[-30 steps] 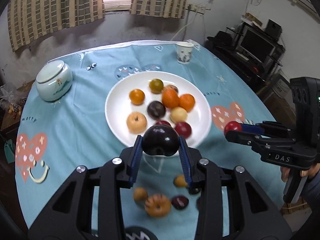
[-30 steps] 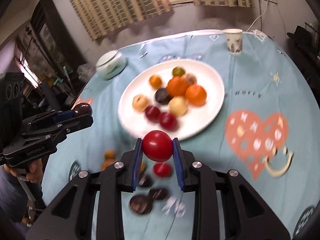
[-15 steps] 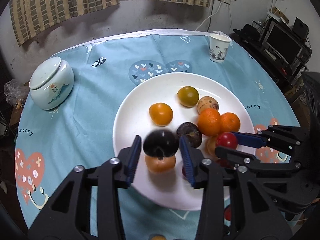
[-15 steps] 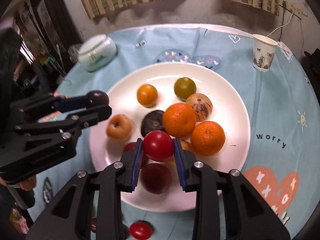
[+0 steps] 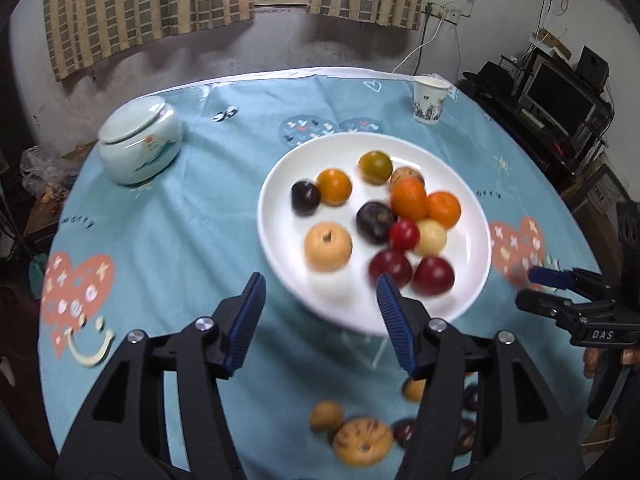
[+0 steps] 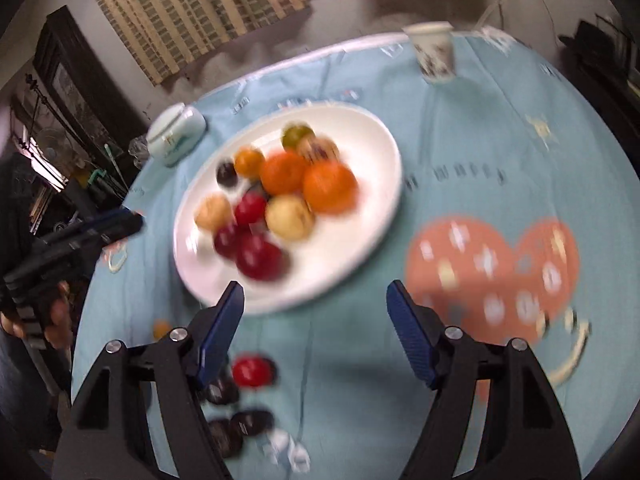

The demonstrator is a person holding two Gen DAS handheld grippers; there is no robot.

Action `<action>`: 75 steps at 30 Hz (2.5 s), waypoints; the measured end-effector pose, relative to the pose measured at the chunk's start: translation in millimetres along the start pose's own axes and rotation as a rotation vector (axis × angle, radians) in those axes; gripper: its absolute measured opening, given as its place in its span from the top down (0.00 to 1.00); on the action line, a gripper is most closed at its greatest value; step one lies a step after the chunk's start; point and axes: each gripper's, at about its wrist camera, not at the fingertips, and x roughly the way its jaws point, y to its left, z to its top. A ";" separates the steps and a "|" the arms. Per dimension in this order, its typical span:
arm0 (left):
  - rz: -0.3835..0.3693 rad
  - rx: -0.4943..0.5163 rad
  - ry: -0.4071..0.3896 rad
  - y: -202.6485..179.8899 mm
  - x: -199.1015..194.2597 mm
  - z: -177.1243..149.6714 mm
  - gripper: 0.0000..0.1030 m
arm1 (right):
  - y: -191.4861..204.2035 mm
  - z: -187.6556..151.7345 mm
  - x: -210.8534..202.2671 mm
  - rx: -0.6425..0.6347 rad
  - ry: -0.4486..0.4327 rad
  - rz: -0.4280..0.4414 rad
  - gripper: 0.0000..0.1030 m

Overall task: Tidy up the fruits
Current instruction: 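Move both tools back over the fruit cluster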

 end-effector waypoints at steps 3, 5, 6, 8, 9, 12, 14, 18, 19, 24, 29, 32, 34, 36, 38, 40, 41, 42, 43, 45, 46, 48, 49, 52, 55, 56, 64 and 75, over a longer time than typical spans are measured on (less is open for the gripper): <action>0.010 -0.022 0.024 5.2 -13.2 -24.8 0.38 | -5.8 -35.0 -6.8 0.048 0.052 0.019 0.28; 0.010 -0.037 0.057 9.0 -20.6 -44.7 0.37 | -4.2 -50.0 -8.1 0.051 0.082 0.011 0.28; 0.017 -0.046 0.070 10.8 -23.6 -53.3 0.37 | -2.6 -55.2 -8.7 0.050 0.092 0.002 0.28; 0.012 -0.077 0.103 13.9 -30.8 -71.5 0.37 | 1.5 -64.2 -10.8 0.050 0.101 0.001 0.28; 0.015 -0.087 0.111 14.5 -33.3 -78.2 0.37 | 5.1 -67.8 -12.8 0.051 0.098 0.010 0.28; 0.019 -0.089 0.122 8.4 -45.6 -98.6 0.35 | 20.6 -74.7 -16.7 0.024 0.092 0.036 0.28; 0.013 -0.090 0.120 4.2 -54.6 -109.0 0.35 | 31.5 -77.9 -18.0 -0.002 0.100 0.053 0.28; 0.031 -0.093 0.110 1.8 -70.0 -121.0 0.35 | 45.1 -82.9 -23.5 -0.040 0.096 0.083 0.27; 0.040 -0.093 0.104 1.6 -73.7 -122.2 0.35 | 46.9 -84.3 -24.7 -0.042 0.095 0.088 0.27; 0.069 -0.102 0.081 3.4 -91.6 -126.6 0.31 | 48.9 -92.2 -27.8 -0.024 0.105 0.124 0.27; 0.092 -0.132 0.086 5.7 -98.7 -137.4 0.30 | 50.3 -101.7 -31.2 -0.026 0.118 0.133 0.27; 0.094 -0.142 0.091 5.8 -102.5 -146.4 0.30 | 50.8 -102.9 -32.6 -0.036 0.120 0.131 0.26; 0.095 -0.148 0.095 6.9 -105.6 -152.1 0.30 | 49.7 -99.6 -33.8 -0.039 0.113 0.126 0.26; 0.100 -0.160 0.092 8.3 -109.1 -156.3 0.30 | 47.3 -94.7 -36.2 -0.041 0.102 0.124 0.26; 0.101 -0.169 0.088 9.7 -112.3 -158.6 0.30 | 45.6 -86.4 -38.4 -0.053 0.090 0.116 0.26; 0.100 -0.174 0.083 9.6 -115.4 -158.7 0.29 | 45.5 -71.5 -41.7 -0.090 0.072 0.092 0.26; 0.101 -0.175 0.079 8.8 -116.5 -157.7 0.29 | 45.6 -62.4 -43.7 -0.107 0.060 0.082 0.26; 0.104 -0.178 0.073 8.1 -117.4 -157.0 0.27 | 46.0 -51.0 -45.3 -0.126 0.047 0.076 0.26; 0.101 -0.182 0.071 7.6 -118.0 -156.6 0.26 | 46.6 -41.2 -45.5 -0.143 0.038 0.073 0.26; 0.100 -0.189 0.066 6.7 -118.4 -156.3 0.26 | 47.5 -13.3 -46.1 -0.186 0.011 0.040 0.27; 0.095 -0.196 0.066 6.7 -118.1 -157.2 0.26 | 47.1 0.4 -44.3 -0.198 0.003 0.014 0.27; 0.096 -0.210 0.075 8.1 -115.8 -160.0 0.25 | 41.5 33.9 -37.1 -0.187 -0.003 -0.003 0.27; 0.098 -0.215 0.083 8.6 -114.5 -161.4 0.25 | 38.4 46.3 -32.4 -0.172 -0.002 -0.006 0.27; 0.112 -0.248 0.104 14.6 -110.3 -164.7 0.24 | 25.1 95.8 -6.9 -0.092 0.009 -0.025 0.27; 0.123 -0.284 0.112 20.9 -108.3 -166.5 0.23 | 15.6 127.7 20.9 -0.028 0.049 -0.036 0.27; 0.128 -0.294 0.115 22.9 -107.4 -166.6 0.23 | 14.9 138.1 33.1 -0.010 0.071 -0.037 0.27; 0.147 -0.349 0.145 32.7 -96.3 -164.5 0.22 | 47.8 178.8 105.8 -0.203 0.143 -0.313 0.27; 0.118 -0.303 0.167 24.2 -85.4 -154.5 0.21 | 45.2 183.3 117.3 -0.424 0.132 -0.622 0.27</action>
